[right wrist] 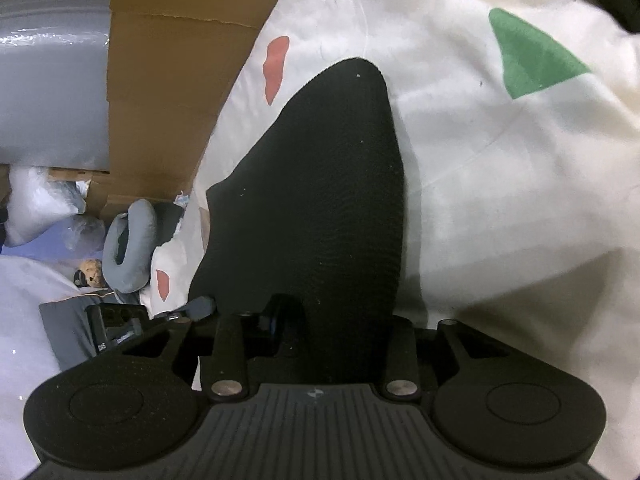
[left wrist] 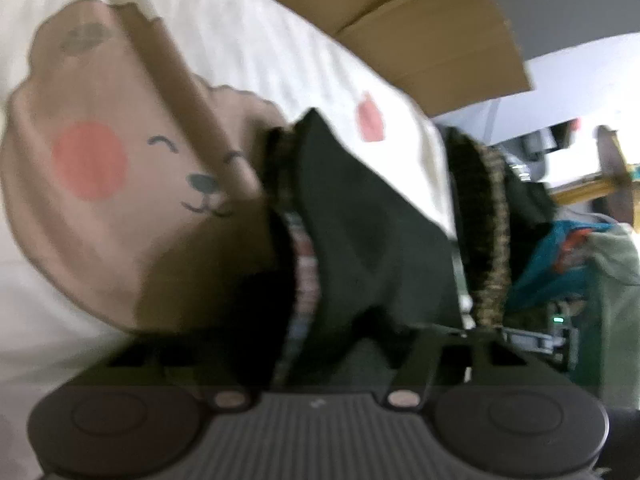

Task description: Fold clothes

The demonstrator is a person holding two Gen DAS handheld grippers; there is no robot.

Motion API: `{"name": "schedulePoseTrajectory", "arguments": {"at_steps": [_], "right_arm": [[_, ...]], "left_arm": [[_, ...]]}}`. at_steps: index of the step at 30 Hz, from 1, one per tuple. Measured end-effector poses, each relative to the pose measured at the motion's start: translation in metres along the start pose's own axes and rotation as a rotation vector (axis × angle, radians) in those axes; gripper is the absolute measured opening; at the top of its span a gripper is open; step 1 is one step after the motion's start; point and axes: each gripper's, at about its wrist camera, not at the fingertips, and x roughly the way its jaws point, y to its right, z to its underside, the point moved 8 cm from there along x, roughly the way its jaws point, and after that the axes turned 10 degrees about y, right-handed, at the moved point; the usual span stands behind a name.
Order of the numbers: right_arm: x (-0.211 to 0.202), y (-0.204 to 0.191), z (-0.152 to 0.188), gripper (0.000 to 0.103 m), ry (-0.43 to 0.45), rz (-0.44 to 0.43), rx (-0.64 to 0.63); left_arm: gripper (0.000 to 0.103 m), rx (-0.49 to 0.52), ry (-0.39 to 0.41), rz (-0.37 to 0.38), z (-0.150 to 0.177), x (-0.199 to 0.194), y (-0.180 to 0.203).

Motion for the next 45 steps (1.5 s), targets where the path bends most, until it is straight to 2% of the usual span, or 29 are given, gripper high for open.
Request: {"name": "schedulePoseTrajectory", "arguments": {"at_steps": [2,6,10,17,29,45], "right_arm": [[0.002,-0.001,0.001,0.018,-0.001,0.019,-0.016],[-0.002,-0.009,0.003,0.011,0.011,0.086,-0.051],[-0.009,-0.029,0.005,0.009,0.021,0.142,-0.148],[-0.026,-0.065,0.012,0.009,0.007,0.171,-0.333],[-0.080,-0.143,0.012,0.009,0.029,0.116,-0.495],[-0.198,-0.292,-0.024,0.009,0.175,0.004,-0.627]], "left_arm": [[0.042,0.008,0.009,-0.012,0.002,-0.001,0.001],[0.037,0.032,0.039,-0.054,0.007,-0.005,0.008],[0.035,0.062,0.051,-0.095,0.009,-0.016,0.020],[0.033,0.128,0.083,-0.155,0.011,-0.041,0.047],[0.032,0.110,0.230,-0.204,0.013,-0.111,0.112],[0.033,0.160,0.423,-0.252,-0.026,-0.217,0.258]]}}
